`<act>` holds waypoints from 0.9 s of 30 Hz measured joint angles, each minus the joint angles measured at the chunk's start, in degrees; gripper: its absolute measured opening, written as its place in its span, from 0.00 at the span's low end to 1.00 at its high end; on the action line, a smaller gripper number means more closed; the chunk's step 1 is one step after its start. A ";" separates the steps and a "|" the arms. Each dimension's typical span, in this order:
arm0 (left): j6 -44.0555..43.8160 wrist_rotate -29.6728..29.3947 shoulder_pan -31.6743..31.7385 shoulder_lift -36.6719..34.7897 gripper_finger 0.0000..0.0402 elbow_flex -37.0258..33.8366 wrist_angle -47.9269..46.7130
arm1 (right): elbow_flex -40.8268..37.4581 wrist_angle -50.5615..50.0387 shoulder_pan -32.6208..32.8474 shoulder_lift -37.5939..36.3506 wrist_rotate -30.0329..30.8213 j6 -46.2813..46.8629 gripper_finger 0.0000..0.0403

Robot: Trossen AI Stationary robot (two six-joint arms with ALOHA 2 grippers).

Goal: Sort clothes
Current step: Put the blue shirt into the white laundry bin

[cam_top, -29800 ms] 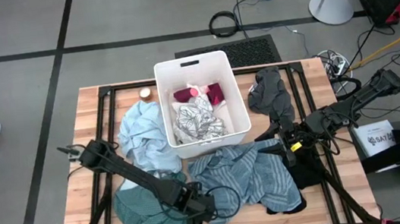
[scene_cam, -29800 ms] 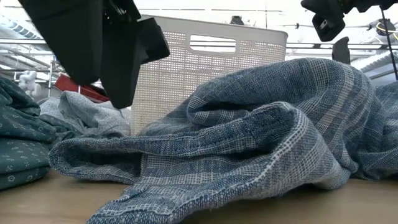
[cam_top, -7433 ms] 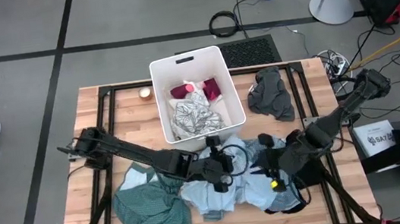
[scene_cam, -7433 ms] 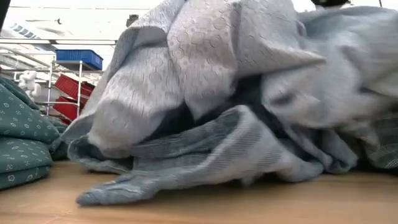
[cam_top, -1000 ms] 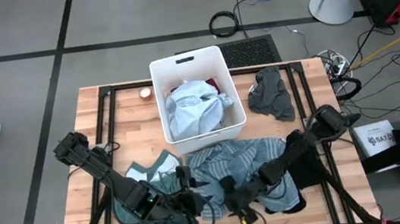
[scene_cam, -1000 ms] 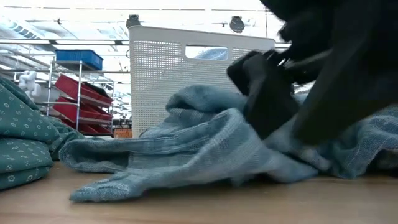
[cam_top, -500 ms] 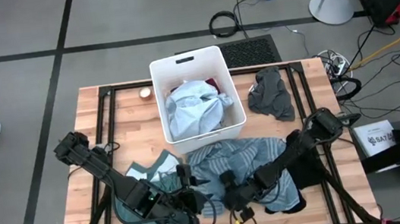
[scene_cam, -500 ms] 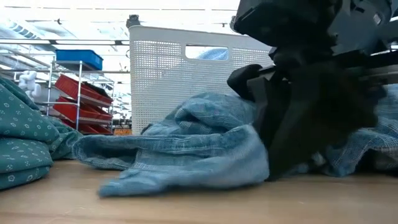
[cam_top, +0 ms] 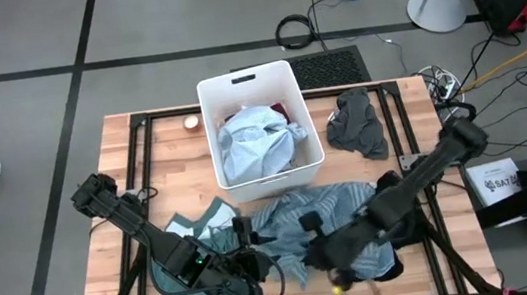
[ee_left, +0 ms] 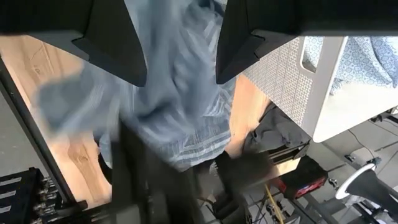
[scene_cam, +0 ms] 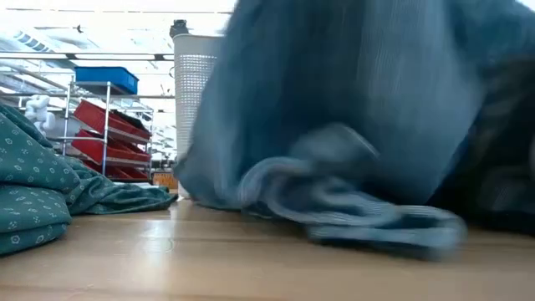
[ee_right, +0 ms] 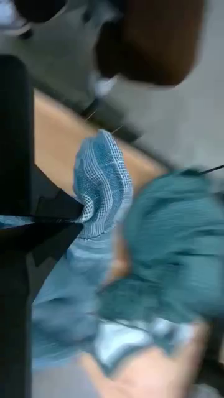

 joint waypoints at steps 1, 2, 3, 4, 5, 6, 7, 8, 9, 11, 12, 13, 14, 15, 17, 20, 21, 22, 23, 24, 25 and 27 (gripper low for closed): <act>0.00 0.00 0.00 0.00 0.50 0.00 -0.02 | 1.49 -0.92 0.62 -1.56 -0.04 -0.08 0.00; -0.01 0.00 0.00 0.00 0.50 0.00 0.01 | 2.65 -1.51 1.24 -2.98 -0.04 -0.46 0.00; -0.01 0.00 0.00 0.00 0.50 0.00 0.01 | 3.57 -1.98 1.90 -4.38 -0.02 -1.06 0.00; -0.01 0.00 0.00 0.00 0.50 0.00 0.01 | 4.32 -2.18 2.49 -5.73 0.04 -1.62 0.00; -0.01 0.00 -0.01 0.00 0.50 0.00 0.01 | 4.94 -2.21 3.07 -7.07 0.37 -2.17 0.00; -0.05 0.00 0.00 0.00 0.50 0.00 0.03 | 5.44 -2.19 3.73 -8.40 1.27 -2.47 0.00; -0.05 0.04 0.00 0.00 0.50 0.00 0.16 | 5.75 -2.15 4.29 -9.73 2.56 -2.64 0.00; -0.03 0.25 -0.02 0.00 0.50 0.00 0.30 | 5.78 -2.15 4.75 -11.03 3.75 -2.82 0.00; -0.03 0.78 -0.02 0.00 0.50 0.00 0.33 | 5.78 -2.33 5.18 -12.32 4.35 -2.91 0.00; -0.03 2.50 -0.02 0.00 0.50 0.00 0.72 | 5.78 -2.84 5.79 -14.33 4.47 -3.00 0.00; -0.03 3.21 -0.02 0.00 0.50 0.00 1.01 | 5.78 -3.09 6.15 -15.22 4.59 -2.99 0.00; -0.03 3.80 -0.02 0.00 0.50 0.00 1.80 | 5.78 -3.16 6.50 -16.11 4.67 -2.85 0.00; -0.04 4.46 -0.02 0.00 0.50 0.00 2.67 | 5.78 -3.16 6.83 -16.89 4.66 -2.62 0.00; -0.06 4.86 -0.02 0.02 0.50 0.00 3.56 | 5.78 -3.21 7.13 -17.66 4.60 -2.40 0.00; -0.10 6.07 0.17 0.27 0.50 0.00 5.95 | 5.78 -3.96 7.71 -18.96 4.75 -1.73 0.00; 0.17 8.97 1.23 1.34 0.50 -1.55 10.67 | 5.78 -5.49 8.51 -20.07 8.45 -0.12 0.00; 0.31 9.58 1.74 1.84 0.50 -2.02 11.27 | 5.78 -5.96 8.74 -20.37 9.85 0.26 0.00; 0.37 10.43 2.40 2.57 0.50 -2.24 11.74 | 5.78 -6.21 8.87 -20.58 11.20 0.53 0.00; 0.38 11.30 3.00 3.10 0.50 -2.27 12.23 | 5.78 -6.23 8.90 -20.74 12.76 0.77 0.00; 0.31 12.09 3.51 3.52 0.50 -2.27 12.57 | 5.78 -6.24 8.90 -20.82 14.15 0.95 0.00; 0.05 12.75 4.20 3.85 0.50 -2.27 13.10 | 5.78 -6.20 8.90 -20.82 15.35 1.14 0.00; 0.00 14.12 5.24 4.55 0.50 -2.21 15.48 | 5.78 -6.35 8.90 -20.82 16.55 1.31 0.00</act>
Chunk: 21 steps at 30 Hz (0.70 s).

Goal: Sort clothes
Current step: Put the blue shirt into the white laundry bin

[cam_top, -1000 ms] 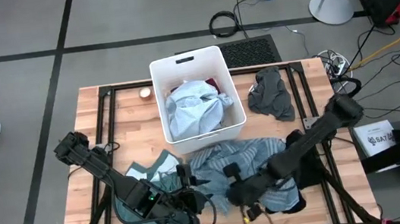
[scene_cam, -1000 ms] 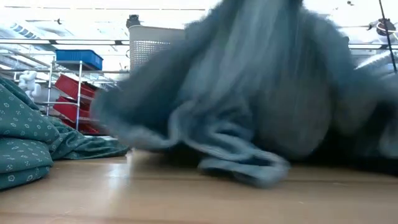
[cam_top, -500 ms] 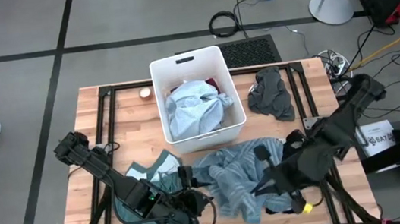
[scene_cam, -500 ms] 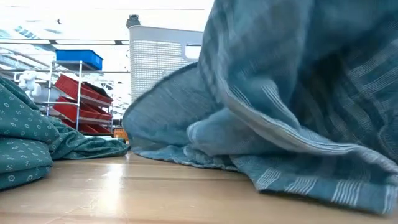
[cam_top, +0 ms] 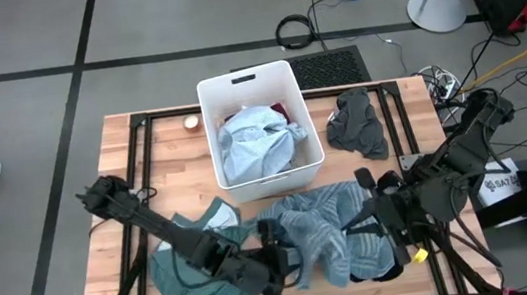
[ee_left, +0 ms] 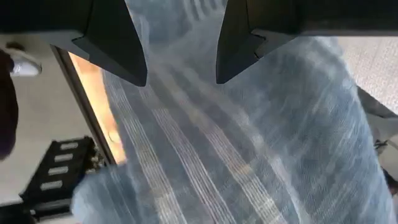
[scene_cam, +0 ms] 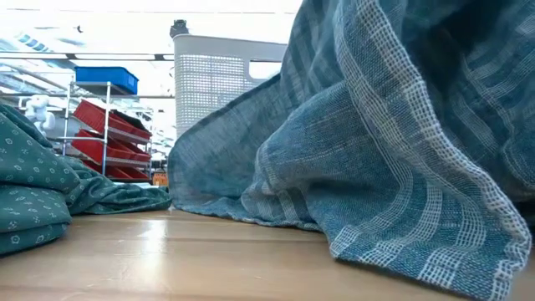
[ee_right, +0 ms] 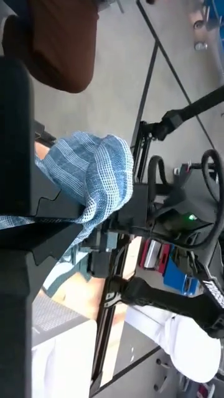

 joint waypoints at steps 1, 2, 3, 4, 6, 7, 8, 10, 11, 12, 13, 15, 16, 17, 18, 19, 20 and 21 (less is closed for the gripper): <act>-0.01 0.25 0.56 0.32 0.50 0.00 0.41 | 0.00 0.00 -0.02 0.02 -0.04 0.00 0.00; -0.07 0.30 1.04 0.79 0.50 0.00 0.87 | 0.00 0.02 -0.02 0.02 -0.09 0.00 0.00; -0.09 0.46 1.47 1.21 0.50 0.00 1.47 | 0.00 0.03 -0.01 0.02 -0.02 0.00 0.00; -0.02 0.78 1.78 1.48 0.50 -0.01 1.59 | 0.00 -0.08 0.00 0.02 0.17 0.07 0.00; 0.05 0.65 2.19 1.54 0.50 -0.04 1.14 | 0.00 -0.84 0.03 0.02 2.86 1.01 0.00; -0.08 -0.05 2.32 1.44 0.50 -0.04 0.59 | 0.00 -1.78 0.04 0.00 5.66 1.96 0.00; -0.12 -0.92 2.25 1.02 0.50 -0.04 -0.48 | 0.00 -3.15 0.02 -0.09 8.28 3.17 0.00; -1.18 -2.10 1.64 -0.05 0.50 -0.04 -1.82 | 0.00 -6.50 -0.07 -0.20 12.07 5.48 0.00; -1.53 -2.03 1.20 -0.68 0.50 0.07 -1.96 | 0.00 -8.16 -0.08 -0.20 13.61 6.81 0.00; -1.52 -1.55 0.60 -1.26 0.50 0.33 -1.46 | 0.00 -9.79 -0.18 -0.20 15.12 8.04 0.00; -1.20 -0.48 -0.02 -1.79 0.50 0.58 0.08 | 0.00 -11.15 -0.42 -0.20 16.82 9.26 0.00; 1.80 2.12 -1.37 -2.17 0.50 1.18 4.81 | 0.00 -12.85 -0.94 -0.20 19.71 11.37 0.00; 4.25 3.36 -2.17 -2.17 0.50 1.29 7.89 | 0.00 -13.27 -1.24 -0.20 20.93 11.95 0.00; 6.98 4.64 -2.88 -2.15 0.50 1.29 11.11 | 0.00 -13.23 -1.49 -0.20 21.84 12.13 0.00; 9.56 5.64 -3.42 -1.98 0.50 1.29 14.08 | 0.00 -13.02 -1.87 -0.20 22.30 12.16 0.00; 11.46 6.01 -3.79 -1.53 0.50 1.32 16.63 | 0.00 -12.52 -2.36 -0.20 22.32 12.01 0.00; 12.75 6.10 -3.95 -1.07 0.50 1.38 18.24 | 0.00 -11.94 -2.79 -0.20 22.33 11.81 0.00; 13.57 5.99 -3.90 -0.56 0.50 1.40 18.62 | 0.00 -11.13 -3.14 -0.20 22.27 11.71 0.00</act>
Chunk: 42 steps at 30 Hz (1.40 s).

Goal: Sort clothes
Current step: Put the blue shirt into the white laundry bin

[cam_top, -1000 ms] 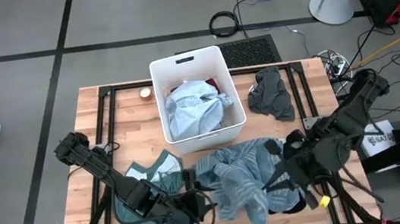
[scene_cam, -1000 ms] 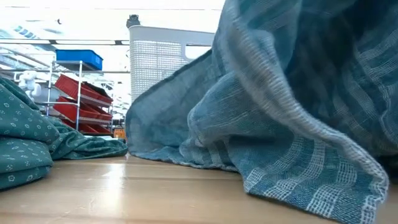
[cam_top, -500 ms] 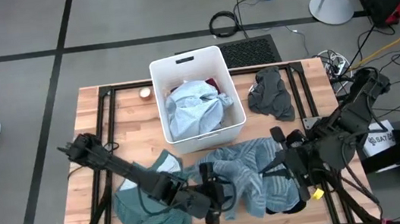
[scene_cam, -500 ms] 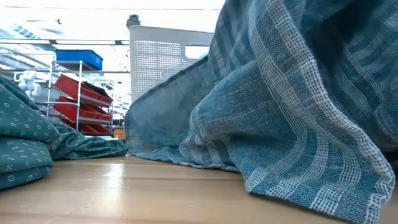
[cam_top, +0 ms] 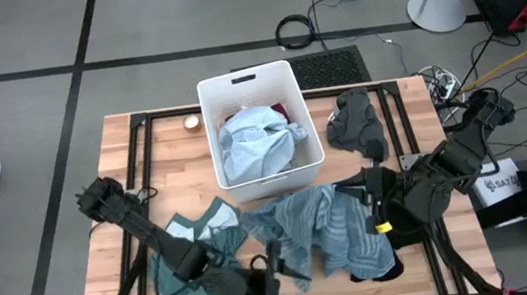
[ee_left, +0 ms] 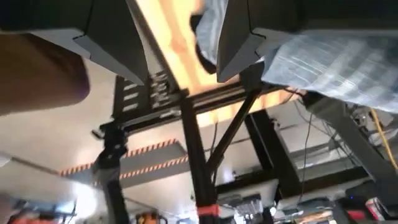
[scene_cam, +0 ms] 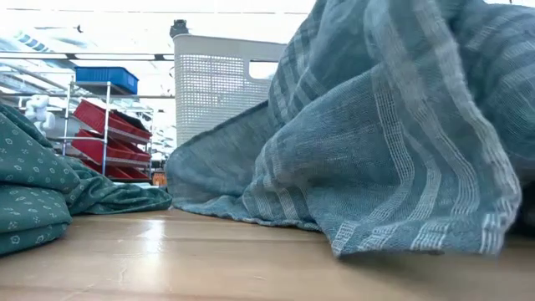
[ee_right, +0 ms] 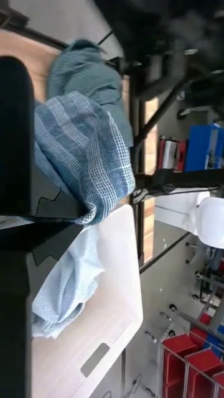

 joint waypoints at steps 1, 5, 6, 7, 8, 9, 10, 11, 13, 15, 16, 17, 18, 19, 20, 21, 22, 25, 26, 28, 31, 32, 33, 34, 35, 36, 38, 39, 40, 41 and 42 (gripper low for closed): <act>0.07 -0.11 0.51 0.79 0.50 0.00 0.29 | 0.00 1.05 -0.47 0.00 -0.01 -0.21 0.00; -0.18 0.08 3.54 4.92 0.50 -0.11 2.13 | 0.00 5.09 -2.86 0.00 -0.04 -1.25 0.00; -0.42 0.13 4.22 5.87 0.50 -0.11 3.12 | 0.00 5.75 -3.47 0.00 -0.04 -1.57 0.00; -1.21 0.09 4.87 6.61 0.50 -0.11 3.65 | 0.00 6.46 -3.95 0.00 -0.08 -1.95 0.00; -2.36 -0.32 5.60 7.29 0.50 -0.09 3.94 | 0.00 7.11 -4.38 0.00 -0.14 -2.37 0.00; -3.46 -1.35 6.20 7.93 0.50 -0.09 3.24 | 0.00 7.58 -4.72 0.00 -0.27 -2.63 0.00; -4.74 -3.09 6.91 8.48 0.50 -0.09 1.85 | 0.00 7.63 -4.96 -0.01 -0.34 -2.73 0.00; -6.05 -5.55 7.51 9.03 0.50 -0.09 0.02 | 0.00 7.54 -5.17 -0.02 -0.45 -2.74 0.00; -9.46 -12.55 8.28 9.49 0.50 -0.13 -5.34 | 0.00 7.08 -5.29 -0.03 -1.53 -2.73 0.00; -12.62 -18.37 8.45 9.38 0.50 -0.13 -10.31 | 0.00 6.75 -5.27 -0.09 -2.99 -2.62 0.00; -13.40 -19.57 8.42 9.25 0.50 -0.13 -11.99 | 0.00 6.66 -5.27 -0.09 -3.26 -2.49 0.00; -13.77 -20.28 8.36 9.21 0.50 -0.13 -13.09 | 0.00 6.67 -5.27 -0.09 -3.34 -2.49 0.00; -13.78 -20.35 8.23 9.21 0.50 -0.13 -13.46 | 0.00 6.62 -5.27 -0.09 -3.41 -2.54 0.00; -13.70 -20.35 8.19 9.23 0.50 -0.13 -13.69 | 0.00 6.55 -5.27 -0.11 -3.46 -2.76 0.00; -13.70 -20.35 8.18 9.23 0.50 -0.13 -13.87 | 0.00 6.28 -5.27 -0.11 -3.43 -3.02 0.00; -13.70 -20.44 8.12 9.23 0.50 -0.12 -14.44 | 0.00 6.15 -5.29 -0.20 -3.30 -3.30 0.00; -13.81 -20.79 8.05 9.23 0.50 -0.11 -15.62 | 0.00 6.10 -5.33 -0.28 -3.30 -3.60 0.00; -15.67 -21.22 8.03 9.23 0.50 -0.11 -21.01 | 0.00 6.01 -5.97 -0.76 -3.24 -3.81 0.00; -16.72 -21.60 8.16 9.23 0.50 -0.11 -22.49 | 0.00 5.91 -6.03 -0.98 -3.29 -3.82 0.00; -18.87 -21.94 8.48 9.23 0.50 -0.11 -24.07 | 0.00 5.82 -6.16 -1.48 -3.27 -3.86 0.00; -19.66 -22.79 9.34 9.23 0.50 -0.42 -23.45 | 0.00 6.31 -6.52 -1.88 -3.45 -4.02 0.00; -19.66 -23.42 9.65 9.25 0.50 -0.44 -23.43 | 0.00 6.38 -6.52 -1.90 -3.47 -4.02 0.00; -19.72 -23.92 9.88 9.24 0.50 -0.44 -23.43 | 0.00 6.60 -6.52 -1.92 -3.58 -4.04 0.00; -19.95 -24.34 10.13 9.24 0.50 -0.44 -23.57 | 0.00 7.05 -6.52 -1.92 -4.31 -4.02 0.00; -20.84 -24.85 10.40 9.24 0.50 -0.44 -23.80 | 0.00 7.42 -6.53 -1.95 -5.71 -4.00 0.00; -21.71 -25.42 10.66 9.25 0.50 -0.54 -23.84 | 0.00 7.75 -6.55 -1.95 -7.31 -3.80 0.00; -23.31 -27.17 11.37 9.25 0.50 -0.85 -23.80 | 0.00 9.41 -6.56 -1.92 -10.99 -3.42 0.00; -23.81 -27.97 11.68 9.25 0.50 -0.85 -23.91 | 0.00 10.30 -6.56 -1.92 -12.70 -3.30 0.00; -24.01 -28.69 11.91 9.25 0.50 -0.85 -23.92 | 0.00 11.24 -6.56 -1.92 -14.11 -3.09 0.00; -24.05 -29.22 12.00 9.25 0.49 -0.85 -23.84 | 0.00 11.93 -6.56 -1.92 -15.14 -2.97 0.00; -24.06 -29.39 11.96 9.25 0.47 -0.85 -23.82 | 0.00 12.36 -6.54 -1.92 -15.50 -2.95 0.00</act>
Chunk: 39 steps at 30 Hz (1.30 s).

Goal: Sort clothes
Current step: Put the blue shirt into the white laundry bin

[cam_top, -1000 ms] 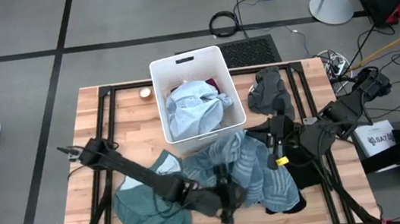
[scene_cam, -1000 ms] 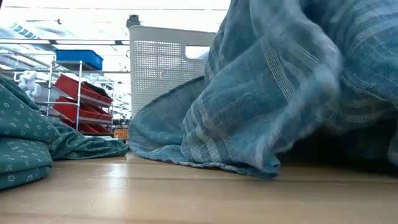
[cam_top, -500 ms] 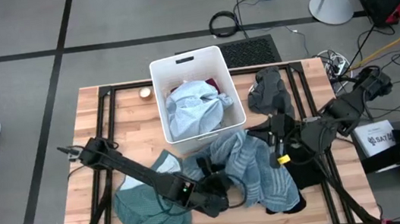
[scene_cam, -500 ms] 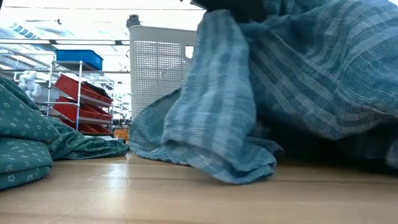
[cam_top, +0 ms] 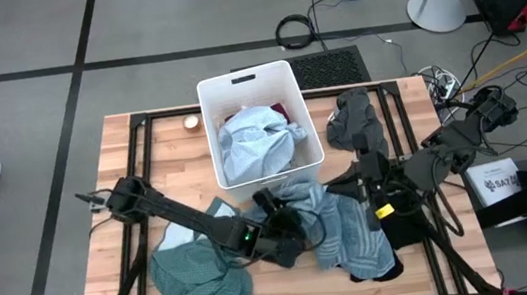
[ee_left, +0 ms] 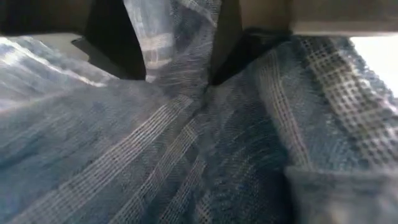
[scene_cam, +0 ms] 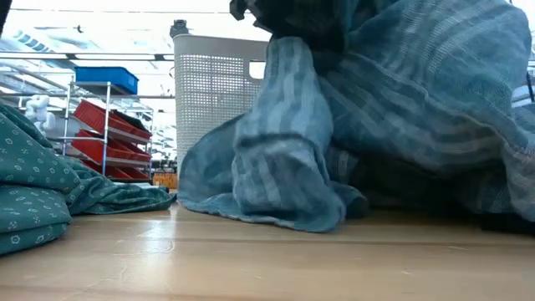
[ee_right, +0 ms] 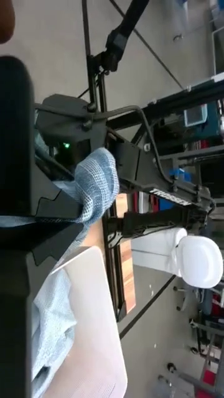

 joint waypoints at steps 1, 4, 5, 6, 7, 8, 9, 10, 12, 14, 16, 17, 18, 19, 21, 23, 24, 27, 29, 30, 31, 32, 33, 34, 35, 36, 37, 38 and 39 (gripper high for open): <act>0.03 -0.02 -0.14 0.00 0.45 0.00 -0.01 | 0.00 0.06 0.00 0.00 -0.03 0.00 0.00; 0.73 -0.01 -0.44 0.02 0.29 0.00 -0.04 | 0.00 -0.08 -0.02 -0.13 -0.10 1.00 0.00; 1.59 -0.06 -0.55 0.02 0.22 0.00 -0.04 | 0.00 -0.10 -0.01 -0.17 -0.12 1.25 0.00; 2.57 -0.27 -0.71 0.02 0.13 0.00 0.02 | 0.00 -0.17 0.01 -0.23 -0.14 1.29 0.00; 3.19 -0.39 -0.89 0.02 0.07 0.00 0.05 | 0.00 -0.26 0.02 -0.35 -0.22 1.28 0.00; 3.85 -0.57 -1.18 0.02 0.04 -0.02 0.17 | 0.00 -0.58 0.02 -0.51 -0.81 1.13 0.00; 4.54 -0.70 -1.61 0.02 0.03 -0.01 0.30 | 0.00 -0.87 0.02 -0.80 -1.89 1.02 0.00; 4.79 -0.76 -2.10 0.02 0.02 0.12 0.19 | 0.00 -1.26 0.00 -1.19 -3.09 0.96 0.00; 6.52 -1.00 -3.29 -0.12 0.01 0.91 0.42 | 0.00 -2.13 0.02 -2.03 -4.43 1.13 0.01; 10.21 -1.98 -4.69 -0.35 0.01 2.28 1.99 | 0.00 -3.12 0.04 -2.84 -4.39 2.04 0.02; 14.22 -3.45 -6.27 -1.43 0.01 3.96 3.03 | 0.00 -3.98 0.04 -3.77 -4.32 3.08 0.03; 15.96 -3.74 -7.07 -2.07 0.01 5.10 4.40 | 0.00 -4.17 0.02 -4.29 -4.19 3.55 0.03; 17.56 -4.14 -8.05 -2.71 0.01 6.17 5.57 | 0.00 -4.31 0.02 -4.76 -4.18 3.71 0.04; 19.31 -4.99 -8.99 -3.46 0.01 7.09 6.10 | 0.00 -4.42 0.04 -5.33 -4.15 3.75 0.05; 23.78 -6.92 -10.97 -4.66 0.01 8.88 8.72 | 0.02 -4.43 0.07 -6.34 -4.10 3.75 0.06; 28.95 -8.38 -12.75 -5.83 0.00 10.25 10.85 | 0.02 -4.38 0.07 -7.28 -4.10 3.67 0.07; 31.10 -8.77 -13.61 -6.48 0.00 10.73 12.27 | 0.02 -4.38 0.07 -7.71 -4.10 3.67 0.08; 35.44 -9.79 -15.40 -8.50 0.00 11.44 14.93 | 0.04 -3.91 0.07 -8.96 -4.10 3.36 0.10; 35.88 -10.07 -15.97 -9.55 0.00 11.45 15.16 | 0.04 -3.97 0.07 -9.44 -4.10 2.70 0.11; 35.89 -10.17 -16.04 -9.88 0.00 11.45 15.04 | 0.04 -4.11 0.08 -9.51 -4.21 2.35 0.11; 35.89 -10.18 -16.06 -9.94 0.00 11.45 14.91 | 0.04 -4.61 0.21 -9.51 -4.40 2.10 0.12; 35.89 -10.18 -16.06 -9.93 0.00 11.45 14.84 | 0.04 -5.83 0.44 -9.44 -4.60 1.97 0.12; 35.88 -10.17 -16.08 -9.86 0.00 11.45 14.61 | -0.05 -7.83 0.74 -9.07 -5.06 2.39 0.13; 35.72 -10.15 -16.18 -9.81 0.00 11.42 14.28 | -0.45 -10.25 1.01 -8.70 -6.01 4.01 0.14; 34.81 -10.16 -16.24 -9.79 0.00 11.41 13.65 | -1.04 -13.43 1.35 -8.10 -7.32 6.80 0.15; 33.59 -10.15 -16.28 -9.79 0.00 11.39 12.58 | -1.83 -16.83 1.73 -7.42 -8.58 10.02 0.16; 32.01 -10.15 -16.32 -9.84 0.00 11.30 11.22 | -2.91 -19.61 2.08 -6.60 -9.87 13.19 0.17; 30.34 -10.16 -16.32 -9.85 0.00 11.21 9.56 | -4.33 -21.69 2.58 -5.74 -10.84 16.08 0.18; 28.74 -10.15 -16.32 -9.84 0.00 11.15 7.74 | -6.11 -23.57 3.20 -5.01 -11.47 18.67 0.20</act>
